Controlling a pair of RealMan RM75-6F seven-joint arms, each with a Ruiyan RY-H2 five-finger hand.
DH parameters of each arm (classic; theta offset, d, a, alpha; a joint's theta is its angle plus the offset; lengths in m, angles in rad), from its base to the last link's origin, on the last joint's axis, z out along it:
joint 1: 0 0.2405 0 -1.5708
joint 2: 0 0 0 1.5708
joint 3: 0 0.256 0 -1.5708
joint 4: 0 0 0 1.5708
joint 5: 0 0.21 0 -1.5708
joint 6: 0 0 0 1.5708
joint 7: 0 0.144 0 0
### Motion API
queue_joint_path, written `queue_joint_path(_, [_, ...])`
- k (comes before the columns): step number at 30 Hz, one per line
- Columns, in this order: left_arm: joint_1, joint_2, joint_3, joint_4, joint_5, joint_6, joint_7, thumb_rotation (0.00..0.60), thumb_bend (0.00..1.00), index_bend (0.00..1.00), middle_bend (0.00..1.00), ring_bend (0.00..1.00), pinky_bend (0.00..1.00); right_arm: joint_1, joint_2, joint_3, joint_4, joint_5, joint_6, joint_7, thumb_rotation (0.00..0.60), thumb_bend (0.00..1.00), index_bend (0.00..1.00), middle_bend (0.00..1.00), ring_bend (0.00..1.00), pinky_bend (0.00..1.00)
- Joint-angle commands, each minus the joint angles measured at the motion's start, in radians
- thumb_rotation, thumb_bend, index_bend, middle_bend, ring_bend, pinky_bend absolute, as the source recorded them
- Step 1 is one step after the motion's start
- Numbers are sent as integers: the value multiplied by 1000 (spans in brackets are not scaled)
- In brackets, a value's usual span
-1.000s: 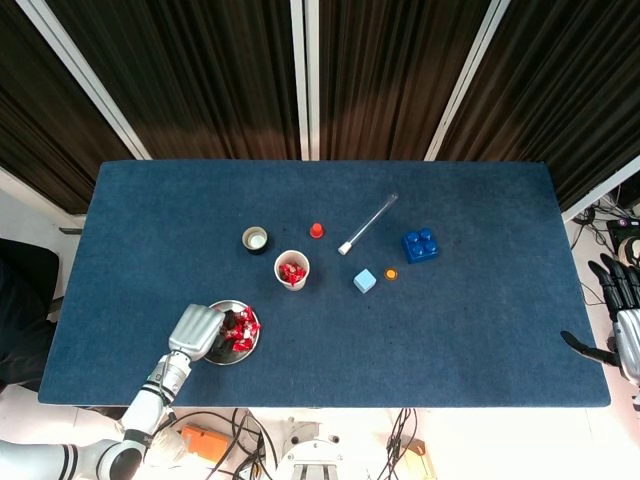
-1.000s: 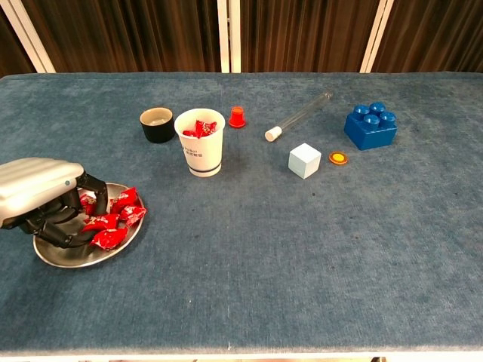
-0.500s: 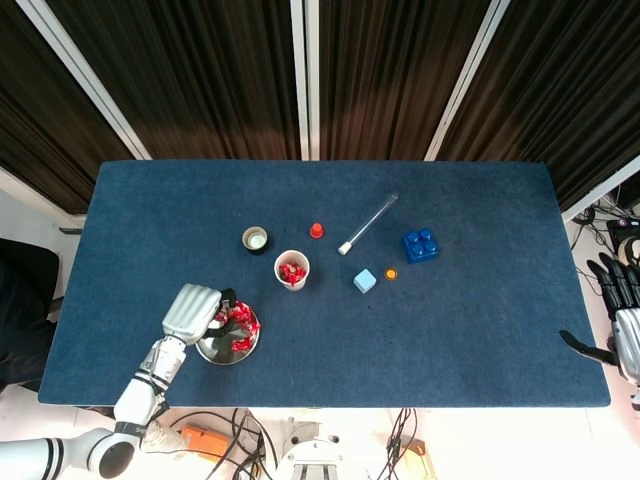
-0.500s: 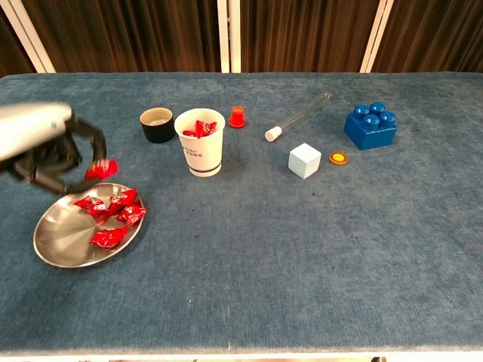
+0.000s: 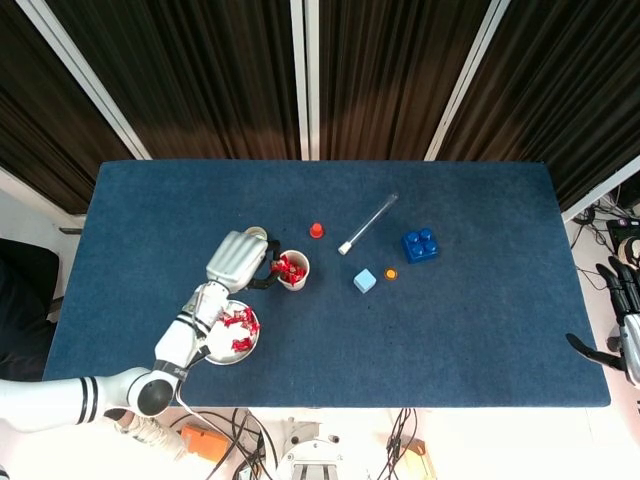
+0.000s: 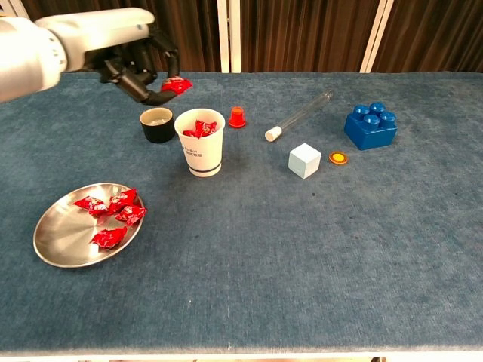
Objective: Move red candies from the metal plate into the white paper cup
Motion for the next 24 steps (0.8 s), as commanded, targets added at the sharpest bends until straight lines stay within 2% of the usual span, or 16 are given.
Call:
queue_joint_path(1, [-93,-46,-25,67,-140,-47,77,600,345,565,922,829,830,-3,1,0,3,4,1,3,600,277,0,28,0,0])
queue_joint_path(7, [-139,-69,-2,111,-233,-48,97,600,331,544,922,824,830,-9,-1,0,12,14,1,12,600,277,0,28,0,0])
queue_joint_path(14, [-155,-59,26,112,-264,-37,89,600,316,467,913,816,830,-10,-3,1,17,15,-1,16,600,277,0,28,0,0])
queue_joint_path(20, [-156,-36,47,93,-269,-42,60,600,276,275,913,816,830,-9,-4,2,15,12,-3,14,600,277,0,28,0,0])
queue_joint_path(22, [-144,-23,49,78,-245,-27,35,600,240,214,910,814,830,-9,-2,2,13,11,-3,12,600,277,0,28,0,0])
queue_joint_path(24, [-123,-5,50,58,-208,3,4,600,220,195,899,806,830,-9,0,3,10,10,-1,12,600,277,0,28,0,0])
